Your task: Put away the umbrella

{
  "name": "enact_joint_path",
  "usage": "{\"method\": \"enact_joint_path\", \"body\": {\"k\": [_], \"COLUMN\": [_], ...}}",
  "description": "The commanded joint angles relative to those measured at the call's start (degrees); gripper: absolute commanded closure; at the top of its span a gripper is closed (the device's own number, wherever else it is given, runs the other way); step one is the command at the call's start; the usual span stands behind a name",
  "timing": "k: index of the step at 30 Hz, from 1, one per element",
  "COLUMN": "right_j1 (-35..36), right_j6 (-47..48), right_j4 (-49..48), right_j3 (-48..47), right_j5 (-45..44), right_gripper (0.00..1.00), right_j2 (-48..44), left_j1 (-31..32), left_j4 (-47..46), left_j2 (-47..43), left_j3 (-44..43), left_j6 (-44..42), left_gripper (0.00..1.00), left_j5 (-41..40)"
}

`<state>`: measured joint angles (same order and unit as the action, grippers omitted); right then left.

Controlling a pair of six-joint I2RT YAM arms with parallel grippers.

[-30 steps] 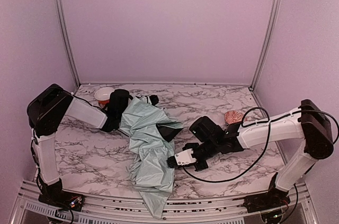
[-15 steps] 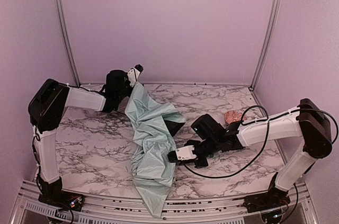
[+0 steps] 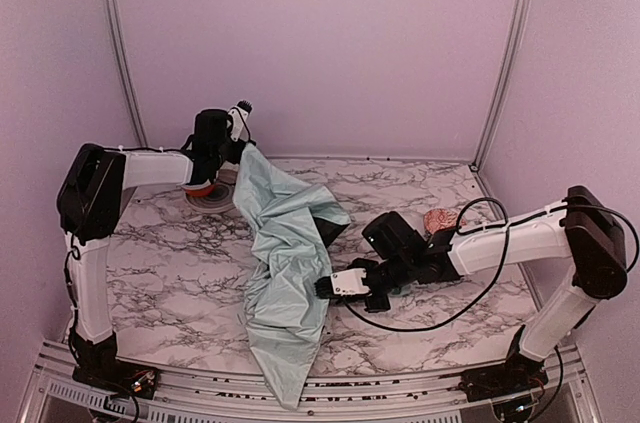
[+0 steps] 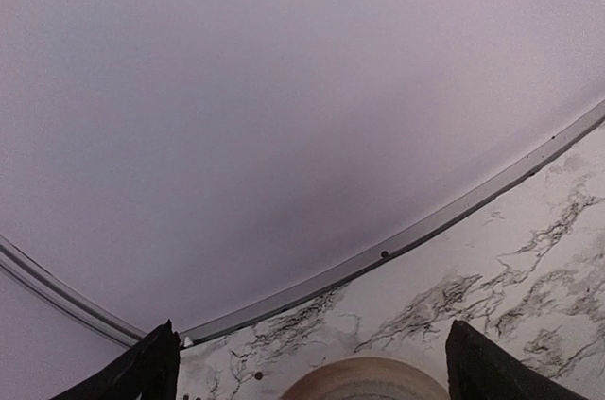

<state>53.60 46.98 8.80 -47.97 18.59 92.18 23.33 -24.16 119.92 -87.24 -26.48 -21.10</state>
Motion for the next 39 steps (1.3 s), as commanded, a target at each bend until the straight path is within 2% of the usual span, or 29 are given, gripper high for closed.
{"method": "enact_joint_path", "body": {"k": [1, 4, 7, 10, 11, 14, 15, 17, 19, 21, 24, 26, 27, 30, 33, 39], "right_j1": [0.6, 0.6, 0.5, 0.4, 0.4, 0.3, 0.2, -0.1, -0.7, -1.3, -1.6, -1.6, -1.7, -1.6, -1.3, -1.2], "right_j6": [1.8, 2.9, 2.7, 2.8, 2.8, 2.1, 1.9, 1.1, 0.4, 0.0, -0.1, -0.3, -0.7, -2.2, -4.2, -6.2], "right_j4": [6.5, 7.2, 6.5, 5.7, 5.8, 6.0, 5.9, 5.5, 5.4, 5.3, 4.9, 4.4, 4.2, 4.6, 5.6, 7.9], "right_j3": [0.7, 1.0, 1.4, 1.1, 0.7, -0.6, -0.8, -0.9, -0.9, -0.8, -0.9, -1.2, -1.5, -3.2, -5.3, -5.9], "right_j5": [1.8, 1.7, 1.7, 2.7, 2.8, 2.8, 3.1, 4.1, 5.5, 6.2, 5.5, 4.6, 4.0, 2.6, 1.3, -0.1], "right_gripper": [1.0, 1.0, 1.0, 1.0, 1.0, 1.0, 1.0, 1.0, 1.0, 1.0, 1.0, 0.95, 0.88, 0.57, 0.43, 0.37], "right_j2": [-1.2, -2.0, -2.7, -2.4, -1.9, -0.6, -0.5, -0.4, -0.2, 0.2, 0.7, 0.7, 0.8, 0.7, -0.4, -8.1], "left_j1": [-3.4, -4.3, -4.1, -4.3, -4.5, -3.3, -1.9, 2.1, 5.8, 9.0, 14.6, 20.6, 22.8, 27.3, 29.0, 29.0], "left_j4": [2.3, 2.2, 2.3, 4.3, 7.7, 22.4, 24.5, 24.1, 20.9, 19.7, 24.2, 26.8, 27.3, 27.5, 27.5, 23.5], "left_j2": [0.8, -0.6, -5.0, -9.4, -10.2, -13.5, -16.4, -25.0, -35.7, -41.5, -45.6, -47.3, -48.0, -48.8, -48.6, -49.9], "left_j3": [-2.3, -0.7, 5.8, 8.8, 7.9, 5.1, 7.4, 15.8, 25.0, 30.8, 33.2, 34.9, 35.9, 38.7, 40.1, 41.5], "left_j6": [-1.8, -3.9, -6.3, 0.9, 4.4, 8.5, 7.3, -0.2, -6.6, -6.3, -4.2, -4.1, -4.1, -3.5, -3.4, -1.3], "left_gripper": [0.01, 0.01, 0.01, 0.02, 0.05, 0.31, 0.35, 0.35, 0.3, 0.26, 0.25, 0.23, 0.21, 0.16, 0.16, 0.16], "left_j5": [-1.1, 0.5, 9.3, 17.2, 19.5, 35.0, 40.6, 52.1, 61.5, 67.7, 67.2, 65.0, 63.9, 62.2, 58.7, 49.1]}}
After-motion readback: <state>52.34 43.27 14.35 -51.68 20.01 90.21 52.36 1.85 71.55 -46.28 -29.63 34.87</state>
